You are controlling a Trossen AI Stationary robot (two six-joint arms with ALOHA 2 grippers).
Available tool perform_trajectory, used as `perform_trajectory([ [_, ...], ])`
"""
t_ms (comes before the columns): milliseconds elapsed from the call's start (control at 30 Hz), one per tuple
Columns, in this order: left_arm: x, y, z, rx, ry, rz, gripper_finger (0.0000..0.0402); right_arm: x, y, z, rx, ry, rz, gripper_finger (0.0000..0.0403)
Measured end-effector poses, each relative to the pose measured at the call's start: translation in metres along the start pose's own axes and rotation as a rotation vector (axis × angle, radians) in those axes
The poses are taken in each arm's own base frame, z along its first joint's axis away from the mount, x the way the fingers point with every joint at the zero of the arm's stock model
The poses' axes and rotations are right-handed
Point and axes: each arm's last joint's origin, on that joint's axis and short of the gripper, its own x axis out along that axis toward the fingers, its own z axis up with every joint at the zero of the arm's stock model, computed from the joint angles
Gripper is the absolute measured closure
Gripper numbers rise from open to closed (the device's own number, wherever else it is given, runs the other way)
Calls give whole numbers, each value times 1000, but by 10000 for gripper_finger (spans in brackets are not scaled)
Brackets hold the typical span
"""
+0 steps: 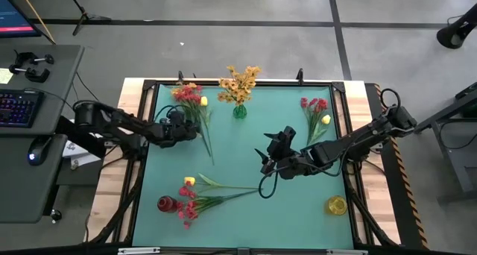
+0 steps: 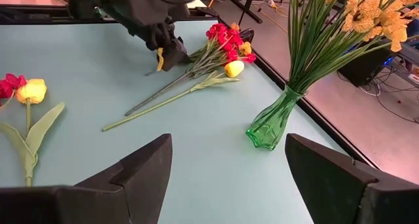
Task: Sort flowers into vase by color
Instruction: Put the yellow flower into the green vase
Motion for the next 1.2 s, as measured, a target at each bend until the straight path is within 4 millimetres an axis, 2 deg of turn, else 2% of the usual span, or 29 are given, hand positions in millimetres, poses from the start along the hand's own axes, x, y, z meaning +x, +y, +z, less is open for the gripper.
perform_trajectory([
  [200,13,-3,-5,-7,-19,22,257,0,0,0,0,0,-1,116],
  [400,18,-1,-12,54,-18,61,260,0,0,0,0,0,0,116],
  [533,16,-2,-12,86,-8,46,301,0,0,0,0,0,0,116],
  [633,12,-3,-10,117,3,24,366,0,0,0,0,0,0,116],
  [700,9,-2,-8,140,11,11,386,0,0,0,-1,0,0,116],
  [867,-6,3,-2,184,59,-20,393,0,0,-1,-6,4,-1,116],
  [1200,-43,31,16,214,86,-18,397,0,0,-1,-8,5,-2,116],
])
